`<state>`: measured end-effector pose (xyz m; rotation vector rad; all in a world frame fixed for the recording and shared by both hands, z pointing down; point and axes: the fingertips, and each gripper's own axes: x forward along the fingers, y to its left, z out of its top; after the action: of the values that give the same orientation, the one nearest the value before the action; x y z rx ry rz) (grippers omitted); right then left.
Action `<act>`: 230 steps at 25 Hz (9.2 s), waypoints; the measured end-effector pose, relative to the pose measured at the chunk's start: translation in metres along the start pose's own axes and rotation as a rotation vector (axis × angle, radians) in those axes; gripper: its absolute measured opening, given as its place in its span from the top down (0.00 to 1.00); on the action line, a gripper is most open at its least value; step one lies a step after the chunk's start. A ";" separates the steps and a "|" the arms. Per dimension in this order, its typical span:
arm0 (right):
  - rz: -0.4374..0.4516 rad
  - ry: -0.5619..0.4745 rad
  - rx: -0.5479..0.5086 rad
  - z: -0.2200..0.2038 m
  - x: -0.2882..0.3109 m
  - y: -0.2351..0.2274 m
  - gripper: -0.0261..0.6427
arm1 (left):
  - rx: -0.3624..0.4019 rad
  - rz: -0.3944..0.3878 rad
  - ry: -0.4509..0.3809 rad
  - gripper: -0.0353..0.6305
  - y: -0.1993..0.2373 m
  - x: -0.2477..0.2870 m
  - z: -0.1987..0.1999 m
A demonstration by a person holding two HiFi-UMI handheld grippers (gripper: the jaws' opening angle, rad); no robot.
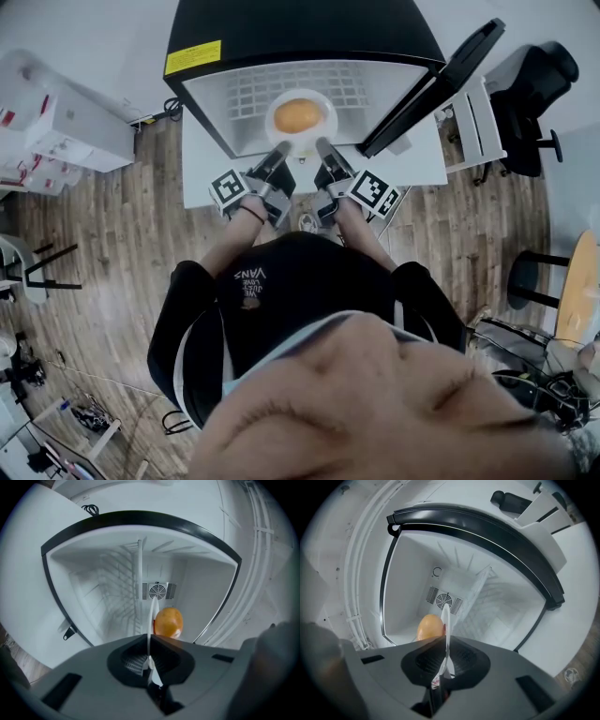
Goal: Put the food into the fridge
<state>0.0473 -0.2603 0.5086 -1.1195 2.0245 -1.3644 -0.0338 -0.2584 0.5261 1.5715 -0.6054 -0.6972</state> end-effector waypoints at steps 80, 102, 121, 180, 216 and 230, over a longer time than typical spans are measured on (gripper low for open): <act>-0.017 -0.023 0.075 0.020 0.049 -0.007 0.91 | -0.071 -0.064 -0.164 0.88 -0.016 0.007 0.046; -0.018 -0.015 0.045 0.023 0.055 -0.004 0.88 | -0.027 -0.051 -0.141 0.88 -0.017 0.006 0.029; -0.006 0.009 -0.084 0.022 0.039 0.003 0.78 | -0.029 -0.054 -0.154 0.88 -0.016 0.006 0.035; -0.081 0.084 -0.529 0.017 0.039 0.005 0.94 | 0.638 0.084 0.016 0.88 -0.020 0.015 0.035; -0.082 0.070 -0.547 0.028 0.057 0.003 0.94 | 0.680 0.094 0.011 0.88 -0.016 0.025 0.050; -0.090 0.062 -0.607 0.018 0.042 0.012 0.94 | 0.804 0.096 0.033 0.88 -0.026 0.008 0.041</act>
<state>0.0319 -0.3023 0.4929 -1.4369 2.5481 -0.8359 -0.0587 -0.2892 0.4967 2.2616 -1.0049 -0.3570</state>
